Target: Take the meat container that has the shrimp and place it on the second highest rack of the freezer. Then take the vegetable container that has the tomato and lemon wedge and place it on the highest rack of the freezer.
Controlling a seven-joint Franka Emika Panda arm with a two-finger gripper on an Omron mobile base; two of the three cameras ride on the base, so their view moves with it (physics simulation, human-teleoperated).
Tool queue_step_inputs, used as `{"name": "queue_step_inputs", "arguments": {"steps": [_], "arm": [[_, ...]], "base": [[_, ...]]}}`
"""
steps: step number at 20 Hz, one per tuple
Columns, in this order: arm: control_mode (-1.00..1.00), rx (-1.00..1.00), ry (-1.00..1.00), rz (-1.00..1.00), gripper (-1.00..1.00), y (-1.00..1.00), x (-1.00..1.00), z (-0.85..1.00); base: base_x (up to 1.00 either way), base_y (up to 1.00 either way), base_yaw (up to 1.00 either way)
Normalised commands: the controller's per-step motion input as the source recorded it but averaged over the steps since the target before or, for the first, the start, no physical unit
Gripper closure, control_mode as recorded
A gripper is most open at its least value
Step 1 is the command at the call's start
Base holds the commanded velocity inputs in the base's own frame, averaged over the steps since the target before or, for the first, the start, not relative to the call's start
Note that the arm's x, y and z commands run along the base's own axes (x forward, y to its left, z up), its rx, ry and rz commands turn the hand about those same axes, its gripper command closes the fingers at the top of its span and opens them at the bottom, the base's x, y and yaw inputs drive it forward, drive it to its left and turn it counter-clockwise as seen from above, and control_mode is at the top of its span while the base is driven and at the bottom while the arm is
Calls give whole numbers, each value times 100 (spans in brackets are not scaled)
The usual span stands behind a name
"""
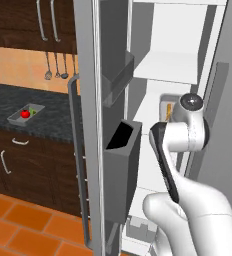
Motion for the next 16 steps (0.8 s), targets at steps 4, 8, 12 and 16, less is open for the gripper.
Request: {"name": "queue_step_inputs", "arguments": {"steps": [4,8,12,16], "arm": [[-100,1,-1,-3,100,-13,36,-31],[-100,1,0,-2,100,-14,40,-38],[-100,5,0,0,100,-33,62,-27],[-100,6,0,0,100,-38,76,-15]], "base": [[0,0,0],[0,0,0],[0,0,0],[0,0,0]]}}
